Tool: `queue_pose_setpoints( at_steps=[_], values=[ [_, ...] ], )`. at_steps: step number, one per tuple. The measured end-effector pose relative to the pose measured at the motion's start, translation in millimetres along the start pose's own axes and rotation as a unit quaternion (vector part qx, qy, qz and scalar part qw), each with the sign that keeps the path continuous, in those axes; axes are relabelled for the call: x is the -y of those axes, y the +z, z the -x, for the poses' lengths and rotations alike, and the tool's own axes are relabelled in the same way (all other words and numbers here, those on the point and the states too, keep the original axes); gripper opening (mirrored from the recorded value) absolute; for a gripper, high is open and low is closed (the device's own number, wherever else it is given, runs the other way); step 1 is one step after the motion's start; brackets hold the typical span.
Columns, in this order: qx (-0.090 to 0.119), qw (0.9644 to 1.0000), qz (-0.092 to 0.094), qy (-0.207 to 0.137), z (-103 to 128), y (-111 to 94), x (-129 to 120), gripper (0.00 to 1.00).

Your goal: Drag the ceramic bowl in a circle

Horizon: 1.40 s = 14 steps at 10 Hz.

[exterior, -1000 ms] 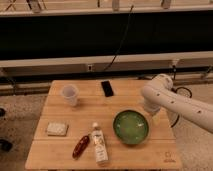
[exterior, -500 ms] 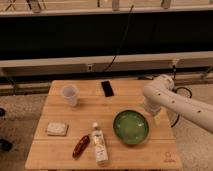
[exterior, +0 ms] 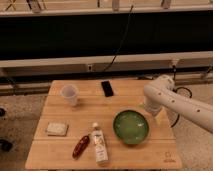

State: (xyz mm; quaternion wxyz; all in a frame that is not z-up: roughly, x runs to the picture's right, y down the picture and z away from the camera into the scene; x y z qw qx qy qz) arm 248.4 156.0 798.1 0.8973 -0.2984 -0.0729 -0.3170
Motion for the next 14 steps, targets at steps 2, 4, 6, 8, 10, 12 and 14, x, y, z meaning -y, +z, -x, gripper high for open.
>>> queue_pose_setpoints(
  at_steps=[2,4,6,8,10,12,14],
  values=[
    [0.005,0.9998,0.002,-0.021,-0.1,3.0,-0.7,0.8],
    [0.009,0.9993,0.006,-0.037,0.2,5.2,-1.3,0.8],
    [0.011,0.9983,0.01,-0.057,0.0,8.2,-2.1,0.8],
    [0.013,0.9965,0.014,-0.081,0.6,11.0,-3.1,0.8],
    [0.016,0.9952,0.018,-0.095,0.8,13.8,-3.6,0.8],
    [0.021,0.9931,0.022,-0.114,0.9,16.5,-4.1,0.8],
    [0.024,0.9917,0.023,-0.124,0.6,18.7,-4.8,0.8]
  ],
)
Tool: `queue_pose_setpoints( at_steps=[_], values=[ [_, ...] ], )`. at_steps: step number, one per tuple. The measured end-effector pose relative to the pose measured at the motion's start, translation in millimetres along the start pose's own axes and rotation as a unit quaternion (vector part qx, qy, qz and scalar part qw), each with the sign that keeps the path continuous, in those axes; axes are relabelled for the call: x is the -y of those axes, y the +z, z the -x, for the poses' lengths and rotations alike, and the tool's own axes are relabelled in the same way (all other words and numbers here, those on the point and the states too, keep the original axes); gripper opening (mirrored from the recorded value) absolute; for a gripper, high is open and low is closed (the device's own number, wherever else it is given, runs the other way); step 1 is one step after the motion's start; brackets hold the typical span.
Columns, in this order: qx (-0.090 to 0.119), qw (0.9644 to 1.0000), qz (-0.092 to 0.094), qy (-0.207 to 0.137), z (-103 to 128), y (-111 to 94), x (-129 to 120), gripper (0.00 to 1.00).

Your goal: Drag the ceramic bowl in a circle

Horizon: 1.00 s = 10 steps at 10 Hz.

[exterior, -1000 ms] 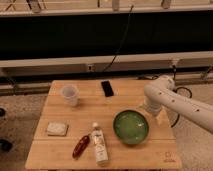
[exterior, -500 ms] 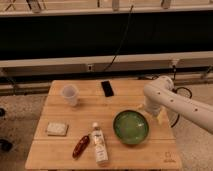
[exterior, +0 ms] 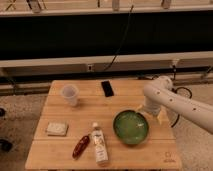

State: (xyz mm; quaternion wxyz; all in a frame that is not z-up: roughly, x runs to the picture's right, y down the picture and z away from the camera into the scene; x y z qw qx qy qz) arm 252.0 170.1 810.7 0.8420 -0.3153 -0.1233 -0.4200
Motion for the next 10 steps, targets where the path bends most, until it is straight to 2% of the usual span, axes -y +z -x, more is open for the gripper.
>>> queue_pose_setpoints(
  at_steps=[3,10],
  values=[
    [0.009,0.9997,0.003,-0.024,1.0,5.8,1.8,0.8],
    [0.021,0.9985,0.007,-0.049,-0.6,21.0,1.3,0.8]
  ],
)
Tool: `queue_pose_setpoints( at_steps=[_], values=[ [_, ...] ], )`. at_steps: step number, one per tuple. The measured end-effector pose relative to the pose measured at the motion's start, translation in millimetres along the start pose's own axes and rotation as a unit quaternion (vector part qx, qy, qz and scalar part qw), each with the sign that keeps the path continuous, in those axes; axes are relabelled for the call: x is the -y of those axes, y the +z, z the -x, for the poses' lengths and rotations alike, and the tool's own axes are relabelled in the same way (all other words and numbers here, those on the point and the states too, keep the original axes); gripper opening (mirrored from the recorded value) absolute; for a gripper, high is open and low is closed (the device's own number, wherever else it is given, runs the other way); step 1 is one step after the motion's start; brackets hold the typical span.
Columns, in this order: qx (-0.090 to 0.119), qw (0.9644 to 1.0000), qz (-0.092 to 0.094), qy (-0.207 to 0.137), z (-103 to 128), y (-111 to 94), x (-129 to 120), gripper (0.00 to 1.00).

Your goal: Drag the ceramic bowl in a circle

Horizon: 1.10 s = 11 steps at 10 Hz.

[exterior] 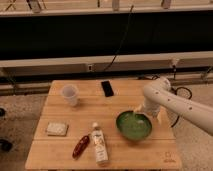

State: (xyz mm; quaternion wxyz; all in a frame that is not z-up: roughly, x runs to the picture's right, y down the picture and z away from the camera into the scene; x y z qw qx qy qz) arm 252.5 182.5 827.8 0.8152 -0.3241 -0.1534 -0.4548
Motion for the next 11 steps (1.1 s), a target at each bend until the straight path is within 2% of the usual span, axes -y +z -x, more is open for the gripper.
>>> queue_pose_setpoints(
  at_steps=[4,11],
  values=[
    [0.005,1.0,-0.002,0.003,-0.6,7.9,-1.6,0.8],
    [0.01,0.9999,-0.009,0.009,1.2,4.7,0.8,0.8]
  ],
)
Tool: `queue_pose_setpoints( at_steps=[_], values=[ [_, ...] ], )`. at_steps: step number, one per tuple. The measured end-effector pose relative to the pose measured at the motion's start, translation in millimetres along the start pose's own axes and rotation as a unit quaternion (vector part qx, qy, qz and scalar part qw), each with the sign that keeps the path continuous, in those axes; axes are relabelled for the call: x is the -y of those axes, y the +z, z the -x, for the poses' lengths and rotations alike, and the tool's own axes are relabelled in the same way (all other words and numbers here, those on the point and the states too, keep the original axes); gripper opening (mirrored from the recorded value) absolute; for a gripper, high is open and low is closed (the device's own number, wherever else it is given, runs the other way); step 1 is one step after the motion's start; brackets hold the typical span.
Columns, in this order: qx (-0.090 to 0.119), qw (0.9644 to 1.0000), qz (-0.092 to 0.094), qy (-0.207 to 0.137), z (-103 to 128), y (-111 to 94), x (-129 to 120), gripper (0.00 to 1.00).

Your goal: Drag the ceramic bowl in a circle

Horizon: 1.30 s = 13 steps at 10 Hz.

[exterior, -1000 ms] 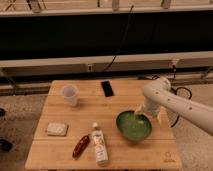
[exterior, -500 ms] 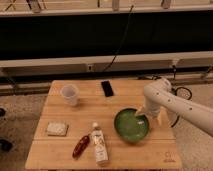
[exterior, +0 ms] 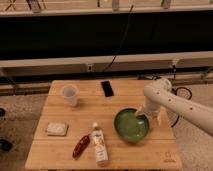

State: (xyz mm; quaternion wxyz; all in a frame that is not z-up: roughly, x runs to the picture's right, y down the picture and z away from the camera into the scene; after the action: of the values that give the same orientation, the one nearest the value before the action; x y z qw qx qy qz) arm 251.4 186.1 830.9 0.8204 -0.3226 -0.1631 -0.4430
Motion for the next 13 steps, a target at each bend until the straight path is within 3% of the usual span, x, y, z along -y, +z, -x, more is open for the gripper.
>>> queue_pose_setpoints(
  at_steps=[13],
  values=[
    [0.005,0.9998,-0.016,0.011,2.2,-3.1,2.6,0.8]
  ],
)
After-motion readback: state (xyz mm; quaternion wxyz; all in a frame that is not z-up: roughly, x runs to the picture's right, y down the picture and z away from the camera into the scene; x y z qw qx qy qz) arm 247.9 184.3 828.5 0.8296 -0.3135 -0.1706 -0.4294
